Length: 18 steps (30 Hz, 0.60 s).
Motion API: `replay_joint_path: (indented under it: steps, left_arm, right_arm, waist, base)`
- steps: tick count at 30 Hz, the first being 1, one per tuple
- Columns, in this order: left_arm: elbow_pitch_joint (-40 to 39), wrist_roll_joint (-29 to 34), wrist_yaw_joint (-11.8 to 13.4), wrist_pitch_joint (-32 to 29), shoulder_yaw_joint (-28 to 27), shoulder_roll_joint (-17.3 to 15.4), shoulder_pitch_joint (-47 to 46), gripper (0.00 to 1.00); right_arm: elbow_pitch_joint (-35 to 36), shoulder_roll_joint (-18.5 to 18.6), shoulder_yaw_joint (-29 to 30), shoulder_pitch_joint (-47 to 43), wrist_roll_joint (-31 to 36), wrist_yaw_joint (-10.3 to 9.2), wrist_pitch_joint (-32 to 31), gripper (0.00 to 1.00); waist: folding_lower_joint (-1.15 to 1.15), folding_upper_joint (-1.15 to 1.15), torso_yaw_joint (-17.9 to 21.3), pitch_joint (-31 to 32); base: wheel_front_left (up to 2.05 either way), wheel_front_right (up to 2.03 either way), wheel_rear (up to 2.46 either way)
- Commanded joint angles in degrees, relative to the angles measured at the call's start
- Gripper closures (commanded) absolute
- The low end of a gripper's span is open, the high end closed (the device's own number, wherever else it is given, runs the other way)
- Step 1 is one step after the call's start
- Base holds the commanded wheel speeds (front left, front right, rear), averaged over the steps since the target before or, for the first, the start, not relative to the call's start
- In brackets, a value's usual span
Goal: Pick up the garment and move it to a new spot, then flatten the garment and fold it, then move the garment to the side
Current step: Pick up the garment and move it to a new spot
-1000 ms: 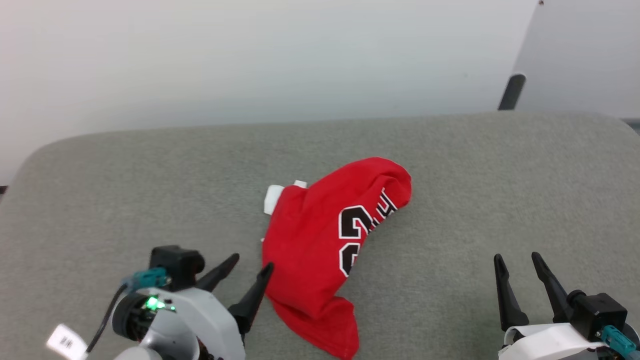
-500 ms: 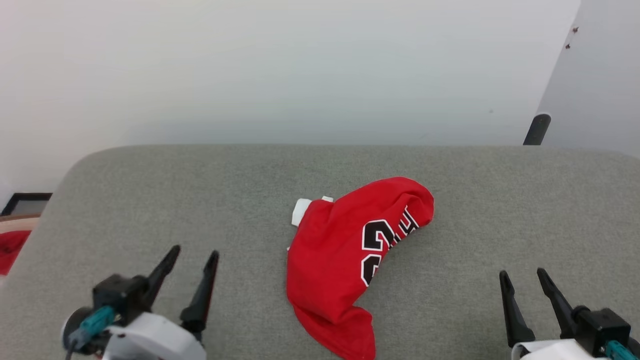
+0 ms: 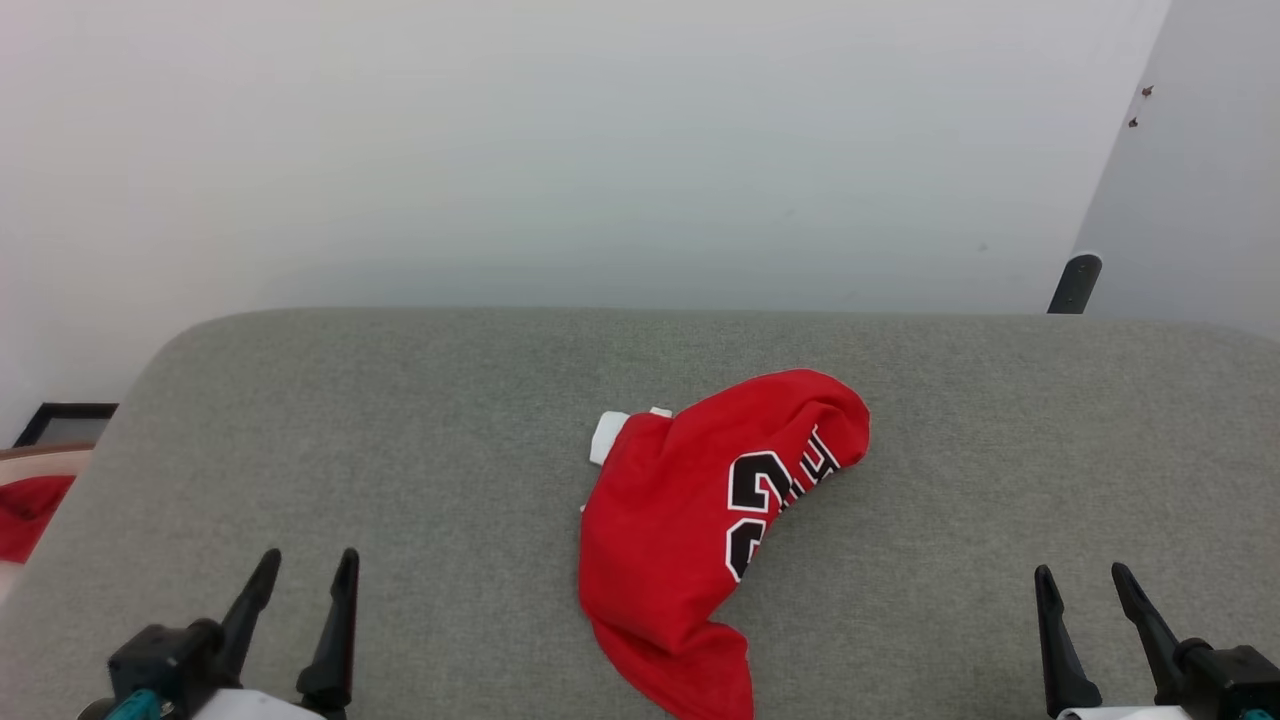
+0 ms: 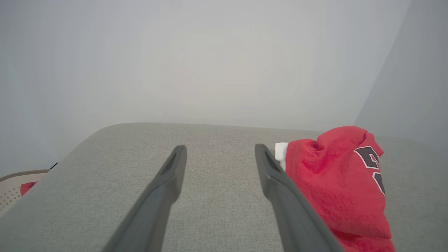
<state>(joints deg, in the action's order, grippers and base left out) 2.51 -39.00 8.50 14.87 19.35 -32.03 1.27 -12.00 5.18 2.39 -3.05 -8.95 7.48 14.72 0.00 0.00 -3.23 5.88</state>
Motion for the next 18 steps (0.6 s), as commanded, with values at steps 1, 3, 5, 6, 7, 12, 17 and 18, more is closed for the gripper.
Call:
replay_joint_path:
  steps: [1,3,5,6,7,12,17,18]
  left_arm:
    - [0.16,0.33,-0.44,0.28,-1.29,0.75,1.06,0.00]
    - [0.22,0.69,-0.78,0.31,-2.51,1.43,1.83,0.00]
    - [0.14,1.38,-1.20,0.28,-3.68,1.97,2.42,0.00]
    - [0.14,1.38,-1.20,0.28,-3.68,1.97,2.42,0.00]
    - [0.21,2.09,-1.67,0.28,-4.54,2.53,2.93,0.00]
    - [0.49,3.25,-2.92,0.29,-6.25,3.57,3.69,0.00]
    - [0.80,3.67,-3.69,0.27,-6.83,3.74,3.04,0.00]
    - [0.71,3.37,-4.01,0.15,-6.85,3.64,2.50,0.00]
  right_arm:
    - [0.35,-0.09,0.25,-0.37,0.67,0.03,0.37,0.00]
    - [0.40,-0.16,0.36,-0.53,0.68,0.03,0.34,0.00]
    - [0.43,-0.26,0.39,-0.70,0.78,0.03,0.39,0.00]
    - [0.43,-0.26,0.39,-0.70,0.78,0.03,0.39,0.00]
    - [0.38,-0.33,0.43,-0.83,0.84,0.03,0.41,0.00]
    - [0.35,-0.45,0.28,-0.87,1.00,0.03,0.47,0.00]
    - [0.36,-0.50,-0.16,-0.33,0.95,0.03,0.47,0.00]
    - [0.35,-0.46,-0.33,-0.02,0.92,0.03,0.47,0.00]
  waist:
    - [0.00,0.00,0.15,0.01]
    - [0.00,0.00,0.29,0.07]
    - [0.00,0.00,0.40,0.14]
    - [0.00,0.00,0.40,0.14]
    - [0.00,0.00,0.46,0.23]
    - [0.00,0.00,0.59,0.29]
    - [0.00,0.00,1.15,-0.09]
    - [0.00,0.00,1.38,-0.31]
  base:
    - [0.00,0.00,0.00]
    - [0.00,0.00,0.00]
    - [0.00,0.00,0.00]
    - [0.00,0.00,0.00]
    - [0.00,0.00,0.00]
    - [0.00,0.00,0.00]
    - [0.00,0.00,0.00]
    - [0.00,0.00,0.00]
